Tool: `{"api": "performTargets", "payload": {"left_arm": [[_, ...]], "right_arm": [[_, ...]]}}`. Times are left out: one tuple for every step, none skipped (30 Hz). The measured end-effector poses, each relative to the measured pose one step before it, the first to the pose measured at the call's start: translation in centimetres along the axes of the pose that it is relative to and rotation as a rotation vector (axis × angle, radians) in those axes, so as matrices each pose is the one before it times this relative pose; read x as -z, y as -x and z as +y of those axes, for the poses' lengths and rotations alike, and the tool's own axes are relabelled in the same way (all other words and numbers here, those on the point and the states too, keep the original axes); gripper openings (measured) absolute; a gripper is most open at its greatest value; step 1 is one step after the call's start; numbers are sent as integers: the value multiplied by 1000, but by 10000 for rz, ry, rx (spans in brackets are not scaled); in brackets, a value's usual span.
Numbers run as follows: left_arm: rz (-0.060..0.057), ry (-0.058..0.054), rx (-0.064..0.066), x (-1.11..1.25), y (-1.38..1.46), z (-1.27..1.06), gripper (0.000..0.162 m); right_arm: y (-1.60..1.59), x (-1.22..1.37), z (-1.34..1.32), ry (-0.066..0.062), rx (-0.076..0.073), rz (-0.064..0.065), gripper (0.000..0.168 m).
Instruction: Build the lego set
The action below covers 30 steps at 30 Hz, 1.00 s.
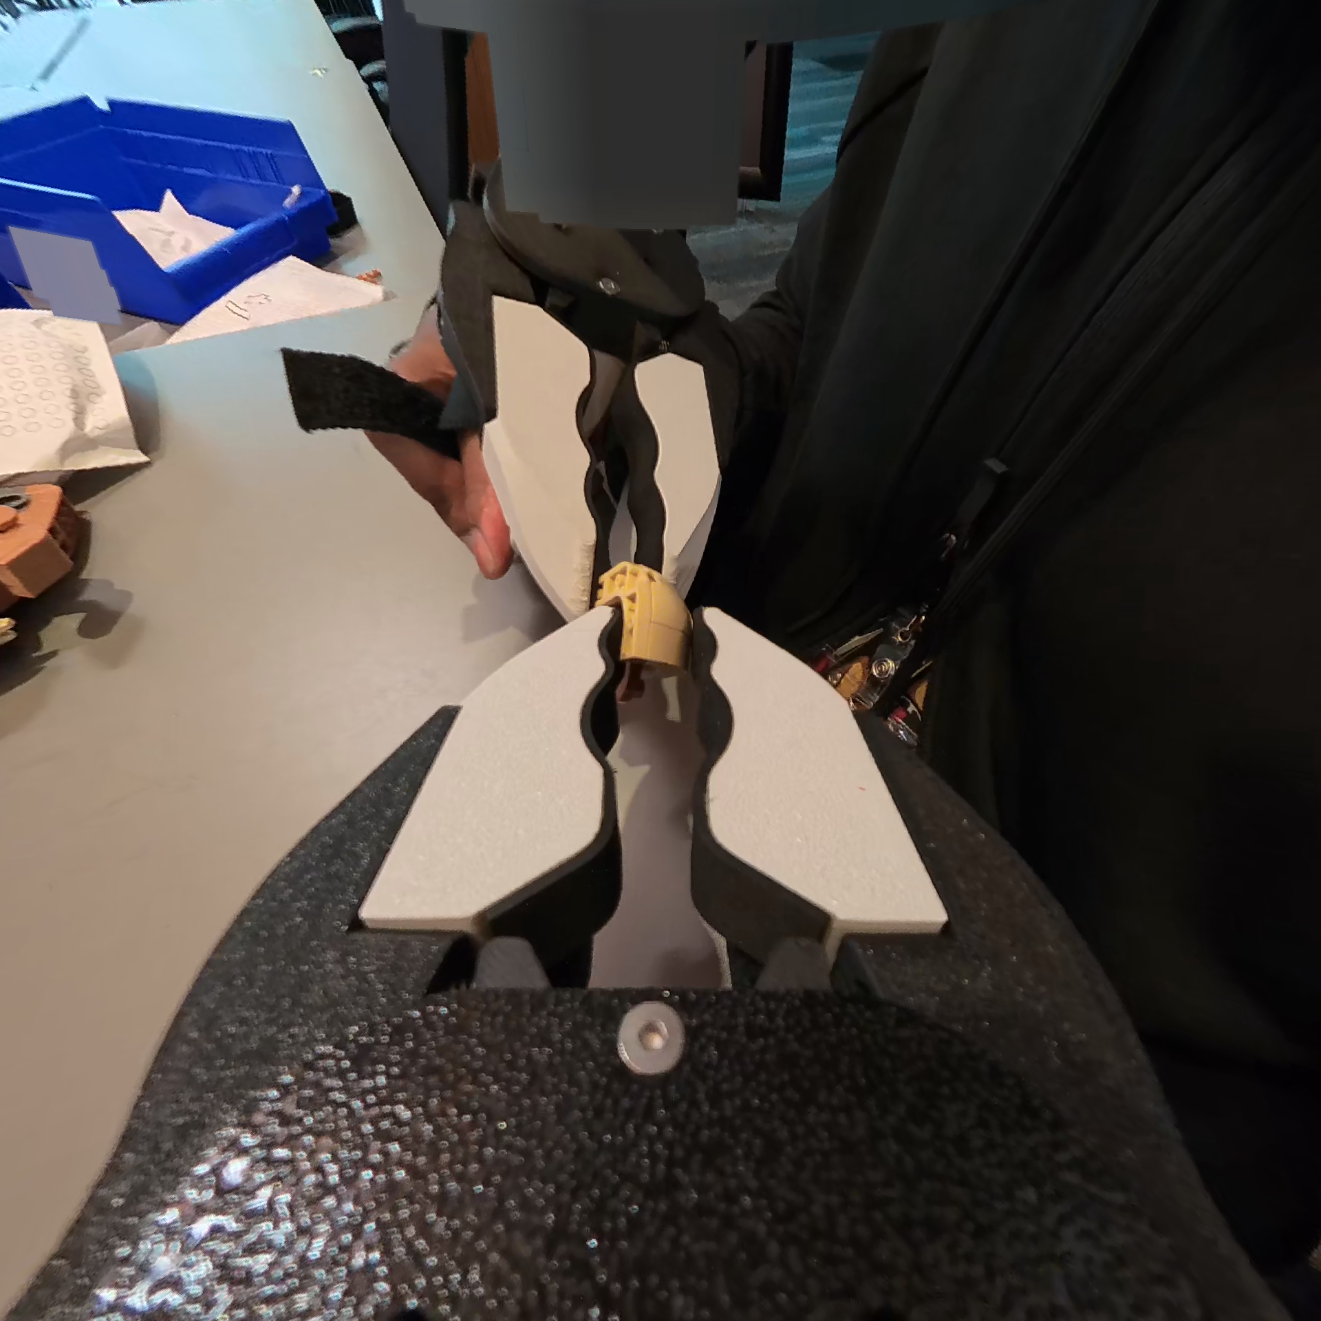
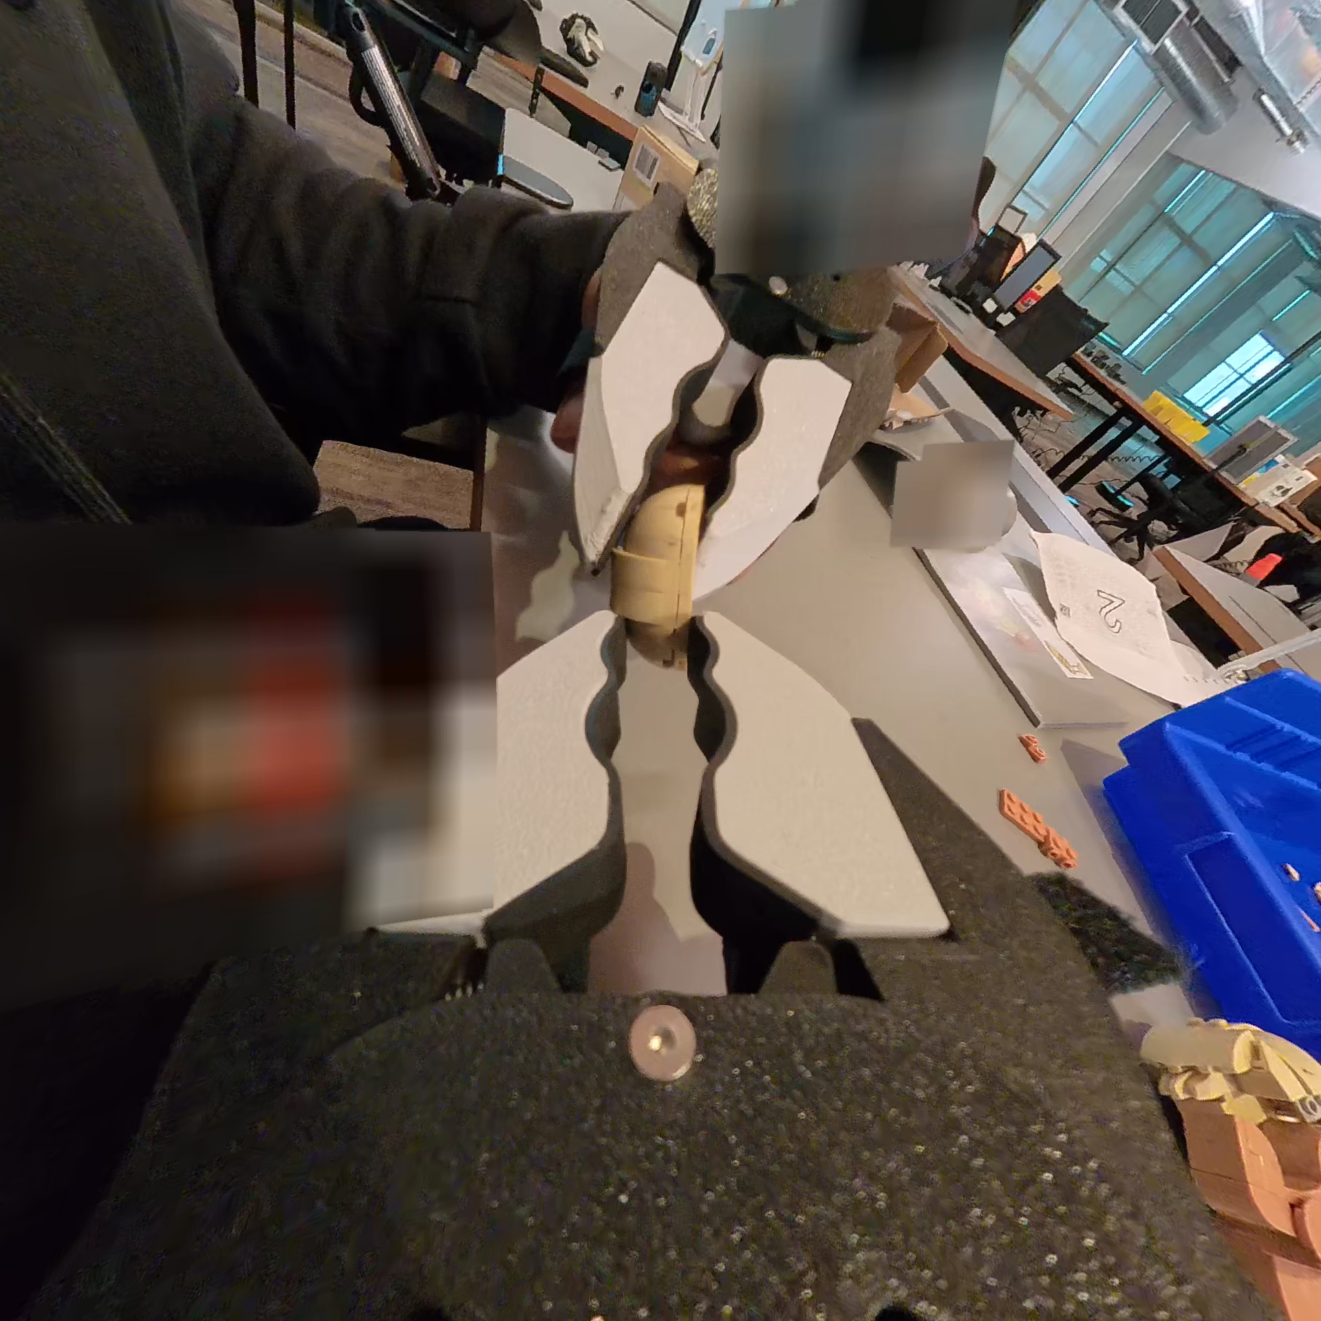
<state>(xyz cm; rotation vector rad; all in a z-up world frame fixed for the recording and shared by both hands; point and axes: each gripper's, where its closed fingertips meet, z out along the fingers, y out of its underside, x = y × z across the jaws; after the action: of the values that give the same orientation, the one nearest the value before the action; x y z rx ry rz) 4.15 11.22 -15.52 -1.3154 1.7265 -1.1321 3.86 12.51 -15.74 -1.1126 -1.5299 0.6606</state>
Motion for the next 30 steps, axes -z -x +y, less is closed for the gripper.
{"api": "performTargets", "payload": {"left_arm": [[-49, -182, 36, 91, 75, -199, 17], [-18, -338, 46, 149, 50, -385, 17], [-50, -462, 74, 158, 93, -551, 17], [-24, -406, 77, 80, 70, -432, 17], [-10, -390, 12, 34, 16, -358, 17], [-103, -514, -83, 63, 75, -481, 17], [-122, -548, -53, 97, 101, -540, 17], [-33, -487, 75, 110, 13, -498, 17], [8, -424, 97, 138, -69, -498, 17], [-23, -456, 6, 182, -62, -606, 17], [7, -477, 2, 196, -103, -657, 17], [58, -446, 30, 176, -149, -589, 17], [33, -387, 60, 117, -96, -471, 17], [38, -251, 92, 62, -72, -265, 17], [38, -72, 69, -23, -69, -29, 17], [-17, 16, 1, -81, -15, 80, 17], [-4, 20, -12, -111, -26, 81, 17], [56, -33, 26, -121, -106, 15, 17], [69, -105, 51, -122, -110, -77, 17], [66, -150, 62, -116, -101, -124, 17], [96, -132, 84, -121, -118, -88, 17], [69, -89, 60, -127, -86, -32, 17], [31, -43, 33, -104, -38, 11, 17], [26, -32, 23, -72, -32, 1, 17], [53, -70, 32, -6, -51, -94, 17], [11, -25, 46, 3, 11, -20, 17], [4, 0, 58, 14, 24, 13, 17], [49, 17, 40, 4, -49, 21, 17], [25, 27, 18, -23, -44, 36, 17], [9, 61, 33, -2, -3, 68, 17]], "right_arm": [[-149, 44, -160, -148, 11, 110, 17], [-206, 92, -356, -293, 16, 146, 17], [-280, 127, -410, -324, -143, 138, 17], [-192, 129, -367, -263, -268, 13, 18], [-184, 163, -318, -247, -232, 17, 18], [-317, 203, -400, -317, -141, 166, 19], [-331, 207, -406, -323, -145, 202, 18], [-259, 138, -325, -244, -186, 118, 18], [-281, 96, -210, -164, -191, 128, 18], [-331, 61, -160, -131, -156, 183, 18], [-235, 43, -162, -125, -143, 109, 18], [-23, 50, -240, -171, -185, -33, 18], [125, 59, -348, -247, -241, -124, 18], [62, 48, -412, -286, -280, -79, 18], [-20, 26, -362, -275, -280, -25, 18], [25, -3, -310, -235, -252, -58, 18], [74, -24, -208, -164, -202, -73, 18], [122, -53, -146, -119, -141, -88, 18], [187, -68, -99, -80, -100, -111, 18], [166, -89, -63, -60, -78, -73, 18], [142, -82, -59, -70, -57, -56, 18], [162, -67, -109, -88, -52, -64, 18], [106, -43, -133, -106, -70, -44, 18], [102, -15, -115, -96, -57, -48, 17], [65, -9, -64, -64, -23, -13, 16], [-28, 0, -28, -16, 18, 42, 16], [-7, -2, 12, 5, 29, 29, 16], [55, -1, 15, 6, 20, -21, 16], [35, 11, -10, -1, 27, -4, 16], [23, 36, -41, -20, 17, 1, 16]]}}
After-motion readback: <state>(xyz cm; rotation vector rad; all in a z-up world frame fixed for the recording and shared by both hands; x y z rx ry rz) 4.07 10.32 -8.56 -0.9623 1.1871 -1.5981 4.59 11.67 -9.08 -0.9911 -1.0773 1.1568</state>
